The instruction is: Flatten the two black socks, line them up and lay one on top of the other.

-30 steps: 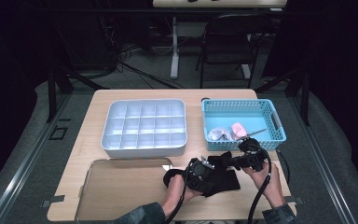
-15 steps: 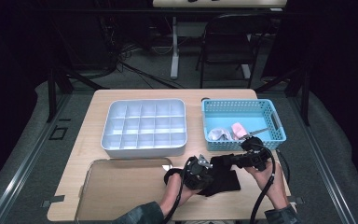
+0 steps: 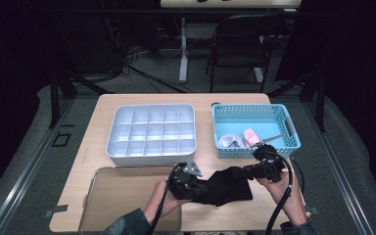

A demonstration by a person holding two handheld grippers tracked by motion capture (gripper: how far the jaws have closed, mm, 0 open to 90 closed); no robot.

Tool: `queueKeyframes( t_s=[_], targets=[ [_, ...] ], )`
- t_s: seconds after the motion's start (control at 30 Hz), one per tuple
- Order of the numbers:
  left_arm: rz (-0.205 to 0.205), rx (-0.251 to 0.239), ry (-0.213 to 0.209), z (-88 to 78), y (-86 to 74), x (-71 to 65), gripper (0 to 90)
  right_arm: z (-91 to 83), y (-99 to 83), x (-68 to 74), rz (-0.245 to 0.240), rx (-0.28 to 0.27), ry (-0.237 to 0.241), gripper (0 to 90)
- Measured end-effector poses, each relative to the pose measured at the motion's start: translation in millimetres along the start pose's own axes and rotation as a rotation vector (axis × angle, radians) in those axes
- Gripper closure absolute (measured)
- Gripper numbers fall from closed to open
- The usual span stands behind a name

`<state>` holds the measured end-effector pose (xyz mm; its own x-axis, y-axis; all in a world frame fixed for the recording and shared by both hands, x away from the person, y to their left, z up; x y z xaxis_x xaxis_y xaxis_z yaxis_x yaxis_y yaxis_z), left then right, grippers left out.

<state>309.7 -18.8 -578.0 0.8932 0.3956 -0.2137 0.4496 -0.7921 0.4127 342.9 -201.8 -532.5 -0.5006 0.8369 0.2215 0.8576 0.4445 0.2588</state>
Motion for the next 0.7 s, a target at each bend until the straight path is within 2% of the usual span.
queueKeyframes(
  t_s=[0.13,0.23,0.3,0.37,0.43,0.5,0.63,0.67,0.7],
  targets=[
    [-0.008,0.011,-0.014,-12.2,-13.7,12.3,84.3,0.9,-1.4,5.9,0.004,0.013,0.042,79.2],
    [-0.027,0.022,-0.007,-17.1,-21.4,23.9,84.3,6.6,-2.0,4.4,0.006,0.031,0.054,79.2],
    [-0.041,0.035,0.012,-15.5,-25.1,31.9,84.3,14.8,-2.7,2.0,0.012,0.051,0.061,79.2],
    [-0.055,0.048,0.011,-9.9,-27.5,37.7,84.2,27.0,-4.1,-1.9,0.026,0.080,0.075,79.2],
    [-0.066,0.071,0.037,-4.1,-30.0,45.0,84.2,41.1,-7.0,-7.1,0.033,0.105,0.085,79.2],
    [-0.086,0.080,0.046,0.3,-32.3,50.7,84.0,52.3,-10.3,-11.6,0.048,0.123,0.084,78.7],
    [-0.110,0.110,0.068,5.4,-36.6,54.7,82.0,66.6,-13.2,-19.7,0.049,0.105,0.067,73.5],
    [-0.121,0.116,0.072,5.7,-38.0,55.1,78.5,69.0,-14.1,-21.2,0.037,0.105,0.058,68.8],
    [-0.129,0.126,0.064,7.2,-39.4,54.1,74.2,70.6,-16.3,-23.6,0.004,0.119,0.036,64.8]
  ],
)
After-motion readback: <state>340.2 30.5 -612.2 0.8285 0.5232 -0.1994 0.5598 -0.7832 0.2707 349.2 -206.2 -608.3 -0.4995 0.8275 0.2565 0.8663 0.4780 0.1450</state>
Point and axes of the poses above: each handheld gripper's, and its own axes: z roughly forward along the jaws, y roughly out of its top, x roughly to its left, the point moved 9 cm from there along z, roughly forward along the jaws, and after that the axes turned 14 degrees about x, right-handed, at the moved point
